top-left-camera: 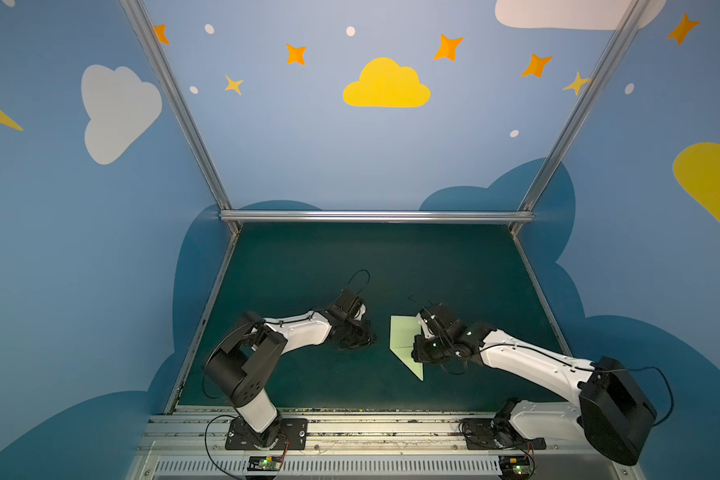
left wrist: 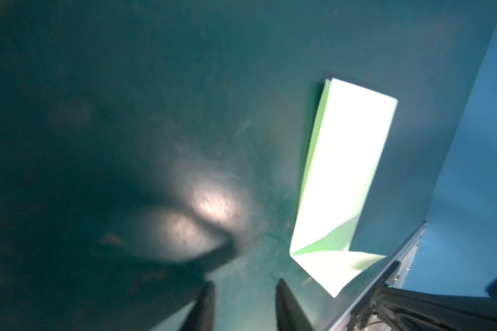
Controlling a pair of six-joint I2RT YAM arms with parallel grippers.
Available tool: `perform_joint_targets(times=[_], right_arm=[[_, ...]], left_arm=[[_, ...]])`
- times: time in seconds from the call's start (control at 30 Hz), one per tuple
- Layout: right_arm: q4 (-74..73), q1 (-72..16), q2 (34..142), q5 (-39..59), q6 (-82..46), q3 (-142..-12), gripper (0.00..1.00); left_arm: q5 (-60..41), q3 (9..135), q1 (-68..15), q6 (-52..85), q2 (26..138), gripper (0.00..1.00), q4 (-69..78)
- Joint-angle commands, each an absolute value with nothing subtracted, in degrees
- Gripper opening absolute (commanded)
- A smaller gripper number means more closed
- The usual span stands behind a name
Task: Fold a paper plane with a square sheet of paper (fold left side to right side)
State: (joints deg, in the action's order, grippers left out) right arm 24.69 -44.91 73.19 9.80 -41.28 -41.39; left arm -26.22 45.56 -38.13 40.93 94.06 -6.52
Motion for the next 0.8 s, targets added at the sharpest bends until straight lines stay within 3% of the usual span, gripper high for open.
perform_joint_targets(times=[0.0,0.17,0.77], right_arm=[[28.0,-43.2,73.5,10.3,-37.9,-43.3,0.00],[26.2,-41.4,76.8,11.9,-36.3,-43.4,0.00],[18.8,-36.7,85.7,11.6,-34.3,-39.5,0.00]], left_arm=[[-25.2,44.9,-39.7,45.5,92.7,0.46,-5.7],[-24.9,44.9,-42.2,49.7,93.9,0.52,-2.4],[-25.5,47.5,-46.3,53.4,100.1,0.51,1.4]])
